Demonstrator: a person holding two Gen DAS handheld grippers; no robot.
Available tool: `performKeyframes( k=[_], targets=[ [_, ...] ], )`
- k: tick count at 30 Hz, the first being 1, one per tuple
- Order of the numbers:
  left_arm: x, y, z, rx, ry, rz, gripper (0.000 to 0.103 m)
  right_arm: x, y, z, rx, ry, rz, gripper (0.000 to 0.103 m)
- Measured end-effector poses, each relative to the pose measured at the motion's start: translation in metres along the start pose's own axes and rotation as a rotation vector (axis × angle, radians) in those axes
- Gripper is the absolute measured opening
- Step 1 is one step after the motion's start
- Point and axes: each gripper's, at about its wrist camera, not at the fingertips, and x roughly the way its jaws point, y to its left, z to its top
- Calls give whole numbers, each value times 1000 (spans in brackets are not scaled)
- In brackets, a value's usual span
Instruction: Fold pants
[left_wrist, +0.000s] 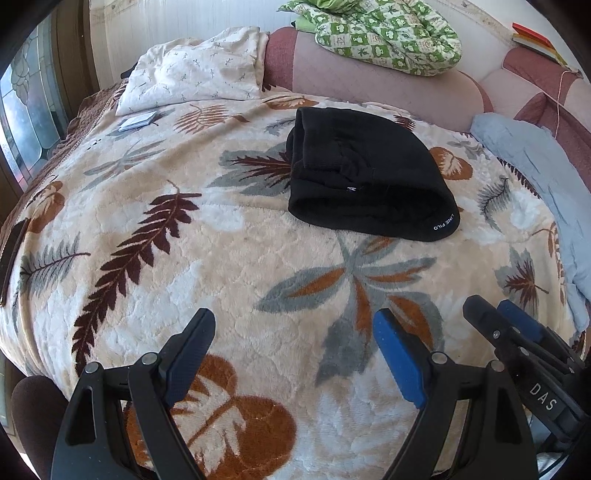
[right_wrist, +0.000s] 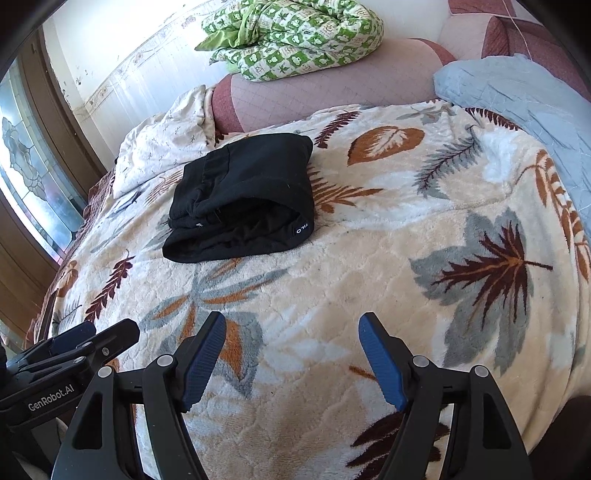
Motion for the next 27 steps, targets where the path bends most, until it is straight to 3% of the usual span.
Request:
performKeyframes(
  k=[16,27],
  targets=[
    [16,12,-3,-39,28,-3,87,16,1,-9,-10,25,-27,79],
    [33,24,-6,-69,60,2,87,25,13,-16,-88,7,-77,89]
  ],
)
